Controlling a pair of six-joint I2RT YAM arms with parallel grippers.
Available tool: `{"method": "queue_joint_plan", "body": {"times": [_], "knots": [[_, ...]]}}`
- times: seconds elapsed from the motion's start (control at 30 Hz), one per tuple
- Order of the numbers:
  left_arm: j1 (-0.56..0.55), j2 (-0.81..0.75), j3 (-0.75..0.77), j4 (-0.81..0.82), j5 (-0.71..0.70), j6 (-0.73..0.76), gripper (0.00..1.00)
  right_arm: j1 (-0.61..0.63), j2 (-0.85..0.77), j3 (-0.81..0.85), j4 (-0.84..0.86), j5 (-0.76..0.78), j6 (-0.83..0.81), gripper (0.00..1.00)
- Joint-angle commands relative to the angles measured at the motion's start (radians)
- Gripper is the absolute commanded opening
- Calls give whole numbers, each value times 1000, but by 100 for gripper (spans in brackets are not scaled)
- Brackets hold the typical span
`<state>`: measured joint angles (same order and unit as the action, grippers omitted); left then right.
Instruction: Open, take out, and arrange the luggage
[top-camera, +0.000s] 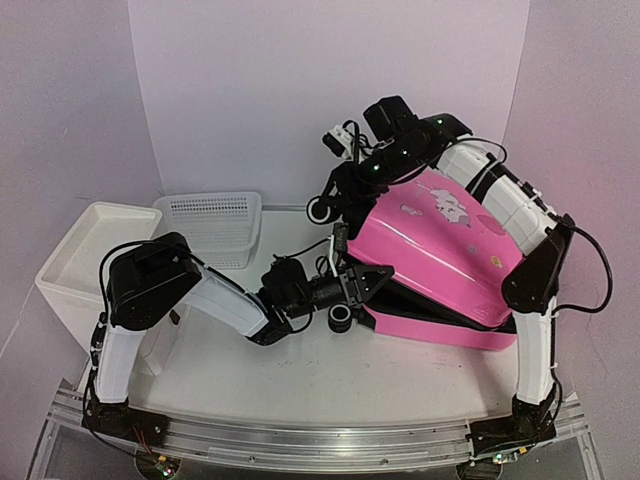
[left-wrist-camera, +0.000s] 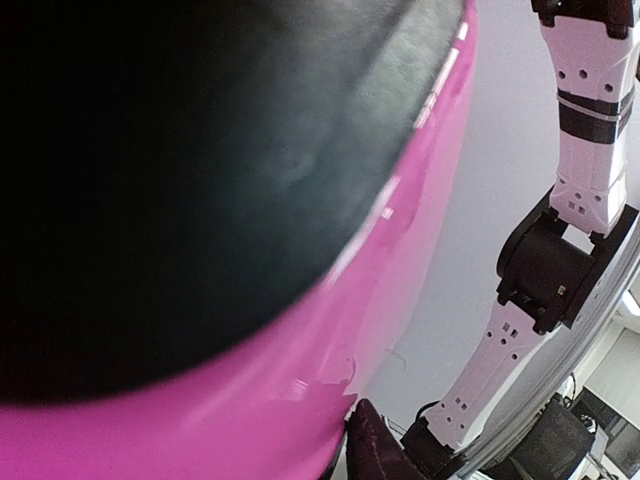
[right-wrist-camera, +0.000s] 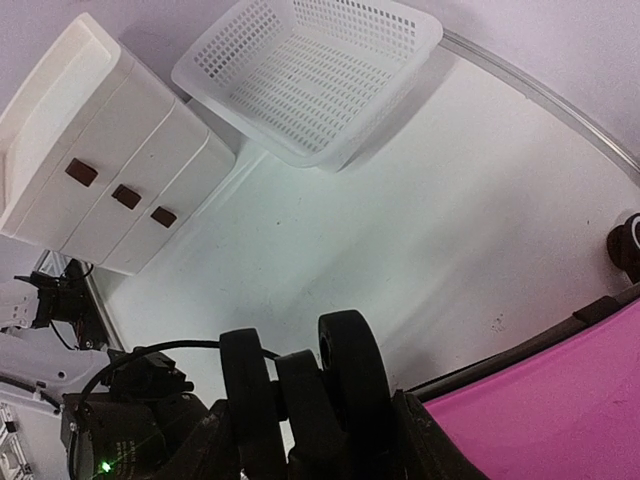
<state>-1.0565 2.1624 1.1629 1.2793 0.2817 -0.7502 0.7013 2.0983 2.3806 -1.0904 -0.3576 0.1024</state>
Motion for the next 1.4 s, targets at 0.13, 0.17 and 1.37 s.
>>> {"method": "queue_joint_plan", "body": {"times": [0.13,0.17,1.37], "knots": [[-6,-104,-1,82,-21,20,5,-52,-231,-54,-80,-57,168,98],[-3,-109,0,82,-28,21,3,-56,-248,-51,-127,-45,140,98],[311,-208,576,-583,-130,-192,0,-599,-1096,-1310,497,372,-364,98]]}}
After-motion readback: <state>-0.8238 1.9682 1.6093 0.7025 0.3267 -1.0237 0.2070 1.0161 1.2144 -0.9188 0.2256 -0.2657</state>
